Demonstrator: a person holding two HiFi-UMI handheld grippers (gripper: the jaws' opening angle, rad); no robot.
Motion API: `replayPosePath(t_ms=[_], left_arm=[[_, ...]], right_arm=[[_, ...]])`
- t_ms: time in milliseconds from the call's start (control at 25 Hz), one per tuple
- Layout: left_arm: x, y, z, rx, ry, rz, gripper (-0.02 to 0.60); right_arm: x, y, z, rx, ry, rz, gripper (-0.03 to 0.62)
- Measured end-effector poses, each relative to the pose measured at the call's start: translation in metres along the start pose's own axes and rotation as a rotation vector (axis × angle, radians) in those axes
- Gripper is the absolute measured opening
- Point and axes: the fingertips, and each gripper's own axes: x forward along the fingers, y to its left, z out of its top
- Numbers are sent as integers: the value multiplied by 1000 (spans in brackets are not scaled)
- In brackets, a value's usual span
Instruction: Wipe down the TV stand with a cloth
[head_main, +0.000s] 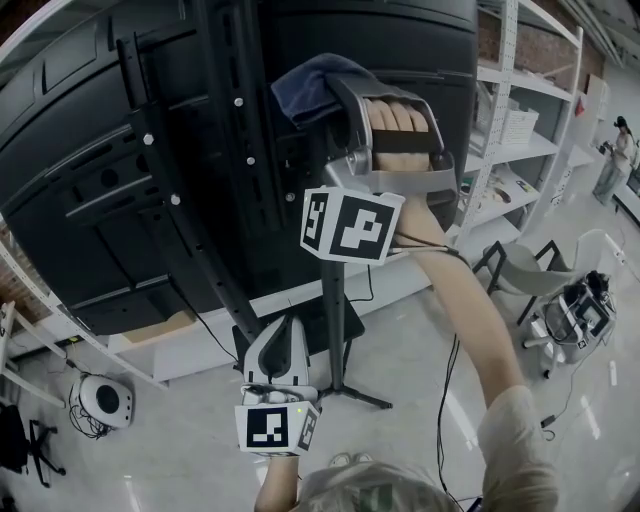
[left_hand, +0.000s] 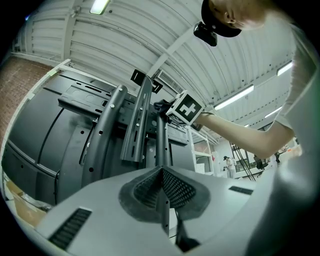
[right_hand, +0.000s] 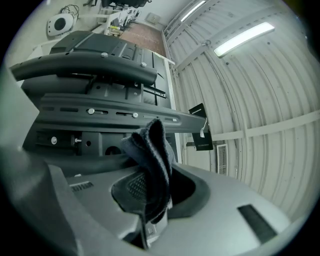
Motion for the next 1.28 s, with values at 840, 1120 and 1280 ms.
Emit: replayPosePath(t_ms=[840, 1120, 1280], left_arm=[[10, -12, -22, -13, 55, -45, 15], [10, -15, -27, -14, 66, -48, 15], [10, -18, -29, -20, 75, -53, 15]], right_arm=[[-39, 65, -12, 7, 1, 122, 57], [-53, 82, -14, 28, 4, 163, 57], [-61, 92, -14, 16, 5, 171, 57]])
